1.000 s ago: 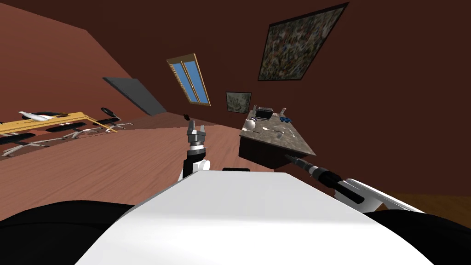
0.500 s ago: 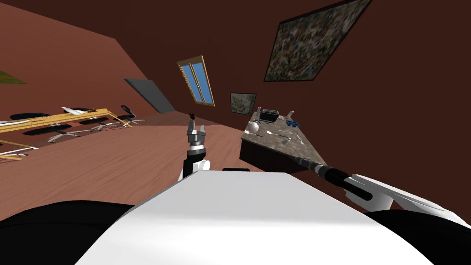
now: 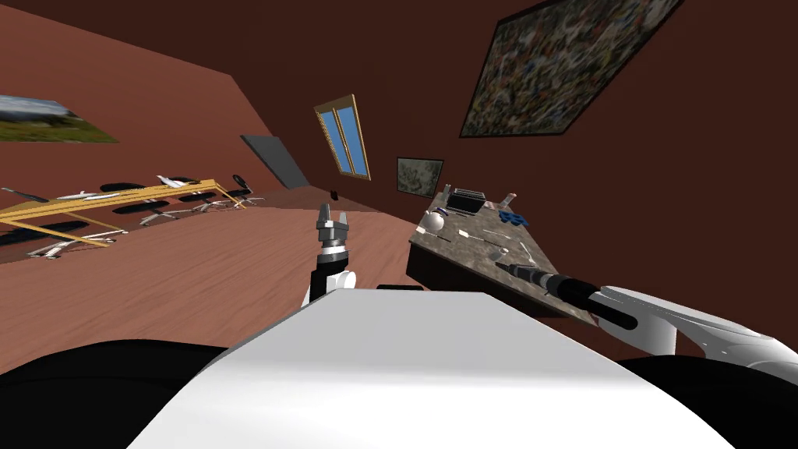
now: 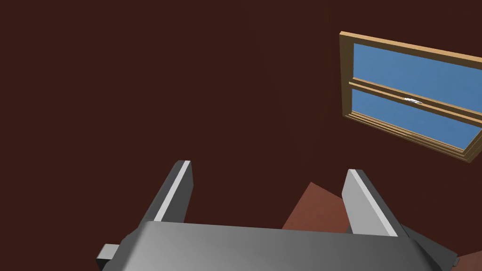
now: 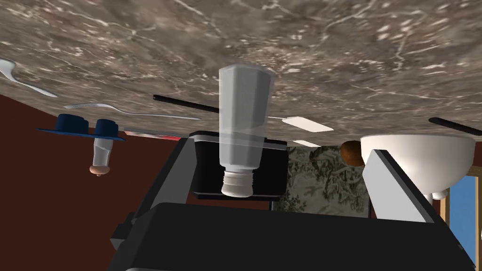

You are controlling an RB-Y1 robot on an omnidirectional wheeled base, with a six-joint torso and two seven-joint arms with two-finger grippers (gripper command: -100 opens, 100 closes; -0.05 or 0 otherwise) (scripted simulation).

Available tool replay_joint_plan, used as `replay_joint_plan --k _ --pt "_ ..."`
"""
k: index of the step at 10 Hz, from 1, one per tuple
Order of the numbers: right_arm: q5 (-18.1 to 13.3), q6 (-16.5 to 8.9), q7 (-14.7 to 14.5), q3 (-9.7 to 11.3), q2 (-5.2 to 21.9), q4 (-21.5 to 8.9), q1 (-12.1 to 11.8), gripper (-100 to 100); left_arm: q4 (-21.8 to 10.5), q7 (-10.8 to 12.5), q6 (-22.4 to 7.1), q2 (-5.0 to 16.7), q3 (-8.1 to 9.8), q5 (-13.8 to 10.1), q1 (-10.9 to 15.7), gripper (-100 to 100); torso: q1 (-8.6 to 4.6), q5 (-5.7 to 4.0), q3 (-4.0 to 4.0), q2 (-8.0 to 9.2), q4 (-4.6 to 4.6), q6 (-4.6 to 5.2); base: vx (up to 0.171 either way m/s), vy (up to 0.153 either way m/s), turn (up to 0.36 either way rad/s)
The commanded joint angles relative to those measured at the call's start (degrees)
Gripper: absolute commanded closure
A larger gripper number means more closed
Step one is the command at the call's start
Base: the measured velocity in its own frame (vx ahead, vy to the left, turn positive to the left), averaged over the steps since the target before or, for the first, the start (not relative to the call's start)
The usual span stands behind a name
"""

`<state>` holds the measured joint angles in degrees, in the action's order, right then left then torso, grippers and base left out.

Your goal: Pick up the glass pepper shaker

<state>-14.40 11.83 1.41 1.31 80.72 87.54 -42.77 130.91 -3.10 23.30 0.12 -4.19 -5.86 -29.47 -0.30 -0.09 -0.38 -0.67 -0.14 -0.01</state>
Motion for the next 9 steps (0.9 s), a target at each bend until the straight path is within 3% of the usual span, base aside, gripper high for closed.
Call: replay_joint_plan --k 1,2,3,4,9 --pt "-0.1 -0.8 -0.3 0.1 1.8 -0.6 0.3 -100 0.0 0.0 0.0 0.0 0.0 0.0 0.0 0 0.0 0.0 0.0 0.0 0.0 0.0 0.156 -0.098 0.165" --pt "0.0 -0.5 0.0 0.3 1.3 -0.4 0.5 -100 0.0 0.0 0.0 0.0 0.0 0.0 0.0 0 -0.01 0.0 -0.03 -0.06 -0.01 -0.02 0.074 -0.05 0.048" --pt "0.0 -0.6 0.0 0.3 1.4 -0.5 0.6 0 0.0 0.0 0.0 0.0 0.0 0.0 0.0 0 0.16 0.02 0.1 0.19 0.03 0.05 0.014 -0.01 -0.002" --pt "0.1 0.3 -0.2 0.8 0.6 -2.8 1.5 -100 0.0 0.0 0.0 0.0 -0.01 0.0 0.0 0 0.31 0.06 0.24 0.42 0.09 0.06 -0.013 0.004 0.178" --pt "0.5 2.5 -0.5 2.0 -1.3 -8.6 3.9 -100 0.0 0.0 0.0 0.0 -0.01 0.0 0.0 0 0.49 0.11 0.43 0.73 0.17 0.05 -0.038 0.022 0.121"
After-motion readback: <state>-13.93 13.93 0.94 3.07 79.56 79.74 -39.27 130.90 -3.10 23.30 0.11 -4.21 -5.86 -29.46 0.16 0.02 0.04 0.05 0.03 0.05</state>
